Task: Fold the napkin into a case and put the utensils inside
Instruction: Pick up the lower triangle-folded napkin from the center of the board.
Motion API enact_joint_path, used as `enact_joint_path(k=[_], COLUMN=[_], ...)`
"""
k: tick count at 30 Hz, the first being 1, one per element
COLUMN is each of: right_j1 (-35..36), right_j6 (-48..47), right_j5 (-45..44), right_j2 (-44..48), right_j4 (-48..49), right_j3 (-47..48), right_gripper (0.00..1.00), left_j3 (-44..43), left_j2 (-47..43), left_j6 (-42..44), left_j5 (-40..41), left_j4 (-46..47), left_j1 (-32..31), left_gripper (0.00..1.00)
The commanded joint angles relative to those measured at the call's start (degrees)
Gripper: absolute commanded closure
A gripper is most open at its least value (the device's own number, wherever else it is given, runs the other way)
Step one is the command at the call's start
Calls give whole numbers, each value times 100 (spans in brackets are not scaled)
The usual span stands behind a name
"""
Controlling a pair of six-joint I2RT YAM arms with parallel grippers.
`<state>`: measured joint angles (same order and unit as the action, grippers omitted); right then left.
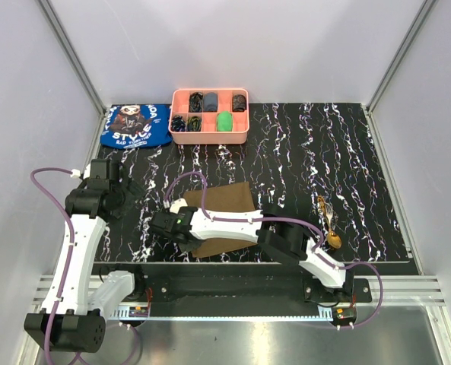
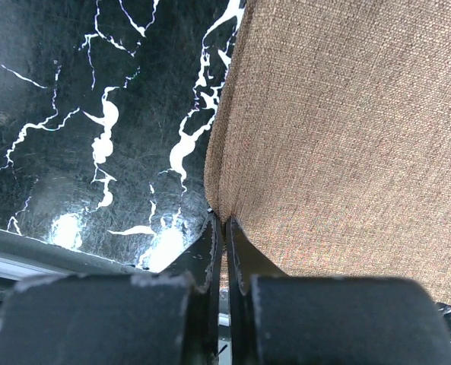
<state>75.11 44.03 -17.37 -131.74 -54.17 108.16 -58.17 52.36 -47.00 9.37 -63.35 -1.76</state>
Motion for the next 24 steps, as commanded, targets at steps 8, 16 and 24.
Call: enact_joint_path(k=[8, 16, 24], right_j1=[-14, -14, -40], right_j6=[-377, -431, -387], right_j5=[-22, 93, 303], right_j2=[395, 334, 140], right_j4=[-243, -313, -77], right_j3=[74, 30, -426], right_gripper=[61, 49, 45], left_j3=[-98, -63, -19], left_j2=[-24, -33, -33], left_j6=[139, 209, 262], left_j5=[-260, -339, -339], left_j4=[236, 280, 280], left_j1=[70, 88, 123], left_gripper=[16, 16, 16])
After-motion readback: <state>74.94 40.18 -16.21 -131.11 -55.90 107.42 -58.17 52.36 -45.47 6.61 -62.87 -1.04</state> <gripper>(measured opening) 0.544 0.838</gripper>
